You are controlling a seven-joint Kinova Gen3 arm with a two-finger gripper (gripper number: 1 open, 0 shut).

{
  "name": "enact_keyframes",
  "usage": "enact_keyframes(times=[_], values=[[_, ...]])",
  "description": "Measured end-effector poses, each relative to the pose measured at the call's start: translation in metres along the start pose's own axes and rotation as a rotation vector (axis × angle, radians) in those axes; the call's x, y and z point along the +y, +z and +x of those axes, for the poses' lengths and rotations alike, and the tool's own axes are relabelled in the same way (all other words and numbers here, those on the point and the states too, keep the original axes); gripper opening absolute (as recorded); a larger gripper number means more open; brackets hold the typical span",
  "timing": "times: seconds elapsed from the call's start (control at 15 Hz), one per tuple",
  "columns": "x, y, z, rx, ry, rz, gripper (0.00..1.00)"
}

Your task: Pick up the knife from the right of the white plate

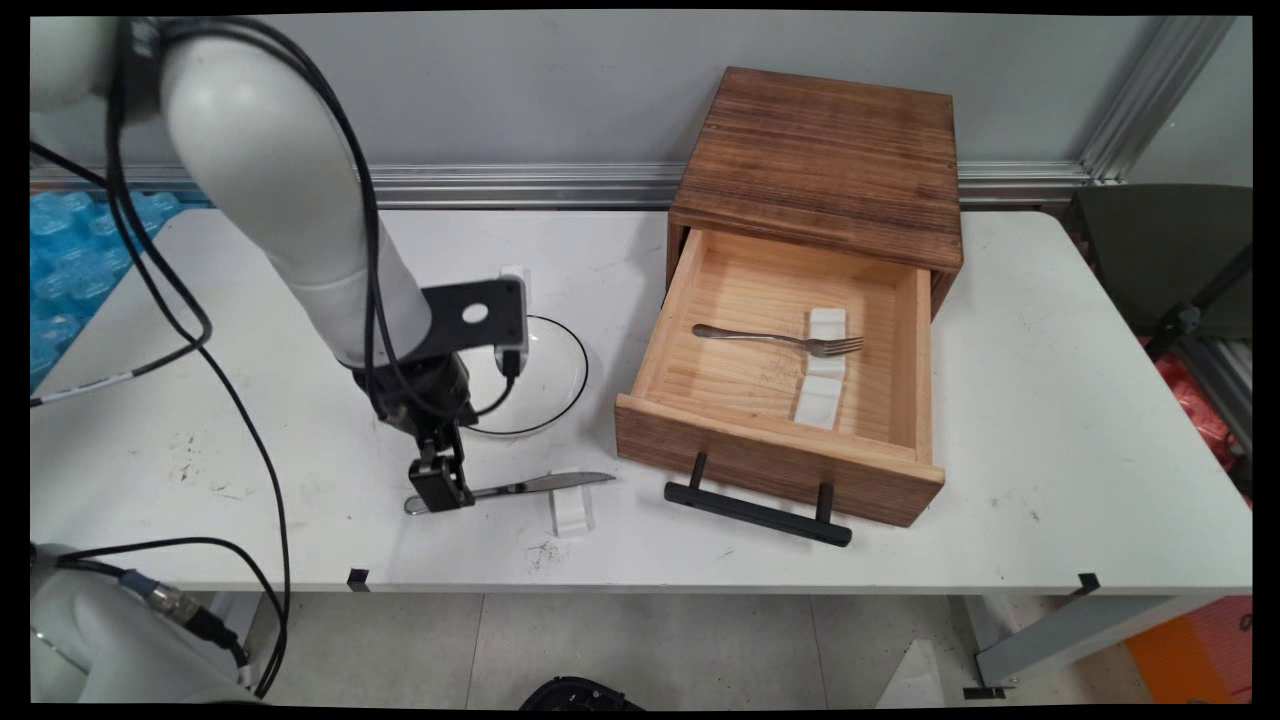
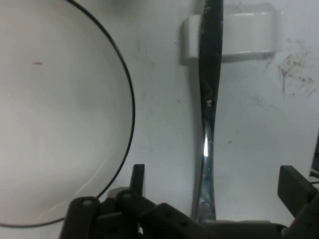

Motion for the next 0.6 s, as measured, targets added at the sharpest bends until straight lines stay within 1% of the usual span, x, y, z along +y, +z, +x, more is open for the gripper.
enact_keyframes(times=[0.2, 0.6], values=[[0.001, 0.017, 0.001, -0.004, 0.032, -0.008, 1.00], [0.002, 0.034, 0.002, -0.002, 0.066, -0.013, 1.00]])
